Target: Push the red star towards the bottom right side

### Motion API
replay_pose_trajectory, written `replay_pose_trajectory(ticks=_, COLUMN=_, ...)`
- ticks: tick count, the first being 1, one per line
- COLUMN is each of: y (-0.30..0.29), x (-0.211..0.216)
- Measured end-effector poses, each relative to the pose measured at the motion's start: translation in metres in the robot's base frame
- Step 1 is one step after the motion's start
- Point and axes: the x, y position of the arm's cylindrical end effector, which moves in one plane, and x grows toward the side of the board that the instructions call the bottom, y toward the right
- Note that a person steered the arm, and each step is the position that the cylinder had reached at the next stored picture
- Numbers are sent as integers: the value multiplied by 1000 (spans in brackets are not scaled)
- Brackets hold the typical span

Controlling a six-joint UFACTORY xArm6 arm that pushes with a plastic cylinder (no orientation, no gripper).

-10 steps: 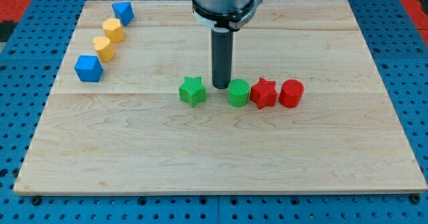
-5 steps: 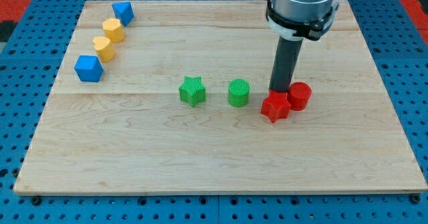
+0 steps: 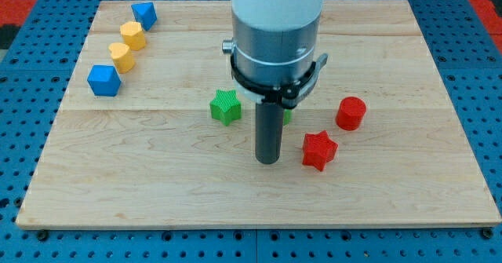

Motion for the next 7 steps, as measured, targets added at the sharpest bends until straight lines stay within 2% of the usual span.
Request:
replay_pose_trajectory(ticks=3, y=103, x=-3)
replay_pose_trajectory(ticks=4, y=98, x=8)
replay_pose_trajectory(ticks=5, y=56, x=-1)
replay_pose_trajectory(ticks=6, y=38, x=-37)
replay_pose_trajectory(ticks=7, y=25, x=-49)
